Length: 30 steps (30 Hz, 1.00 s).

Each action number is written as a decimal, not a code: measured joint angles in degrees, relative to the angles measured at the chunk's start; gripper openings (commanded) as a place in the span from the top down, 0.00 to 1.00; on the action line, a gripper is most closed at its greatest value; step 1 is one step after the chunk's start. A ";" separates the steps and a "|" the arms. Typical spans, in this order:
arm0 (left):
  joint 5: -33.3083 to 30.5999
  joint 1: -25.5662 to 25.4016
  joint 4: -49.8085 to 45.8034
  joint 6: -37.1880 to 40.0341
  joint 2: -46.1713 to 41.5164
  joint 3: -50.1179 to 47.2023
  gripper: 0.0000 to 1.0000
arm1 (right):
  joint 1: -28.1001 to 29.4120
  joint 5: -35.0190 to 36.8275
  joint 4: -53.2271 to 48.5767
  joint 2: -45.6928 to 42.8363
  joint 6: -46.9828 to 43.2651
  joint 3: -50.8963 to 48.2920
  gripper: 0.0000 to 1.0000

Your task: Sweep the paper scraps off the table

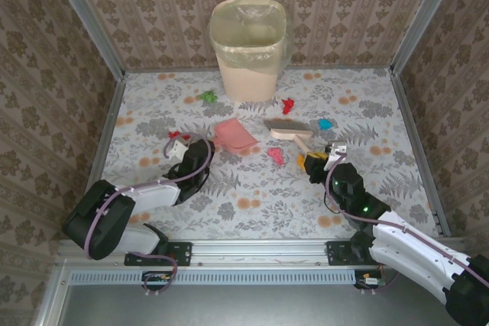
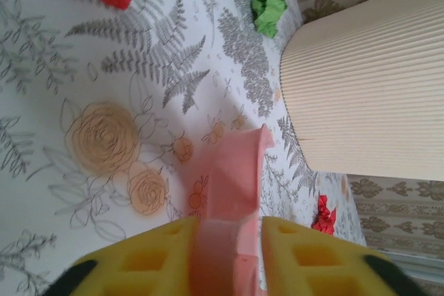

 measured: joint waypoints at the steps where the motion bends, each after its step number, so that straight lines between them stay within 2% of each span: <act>1: 0.09 -0.17 -0.24 0.24 -0.09 -0.02 0.52 | 0.04 0.00 0.00 0.00 0.00 0.00 1.00; 3: 0.52 -0.26 -0.81 0.42 -0.59 -0.11 0.39 | 0.07 0.00 0.00 -0.07 0.00 0.00 1.00; 6: 1.36 -0.24 -2.67 1.73 -2.29 -0.22 0.11 | 0.09 0.02 0.00 -0.35 0.00 0.00 1.00; 8: 2.27 -0.17 -3.98 3.13 -3.45 -0.22 0.01 | 0.15 0.04 -0.02 -0.57 0.00 0.00 1.00; 13: 7.39 1.07 -9.81 10.27 -6.88 0.76 0.00 | 0.28 0.07 -0.02 -1.05 -0.02 0.00 1.00; 18: 14.05 3.82 -20.61 22.43 -9.53 6.25 0.00 | 0.28 0.07 -0.02 -1.36 -0.02 0.00 1.00; 22: 16.35 4.66 -26.77 32.46 -11.26 9.49 0.00 | 0.28 0.09 -0.02 -1.36 -0.09 0.00 1.00; 25: 17.33 4.68 -28.20 38.91 -9.97 10.58 0.00 | 0.28 0.11 -0.02 -1.36 -0.37 0.00 1.00; 30: 19.89 6.71 -28.28 46.03 -2.12 11.58 0.00 | 0.28 0.26 -0.02 -1.36 -1.09 0.00 1.00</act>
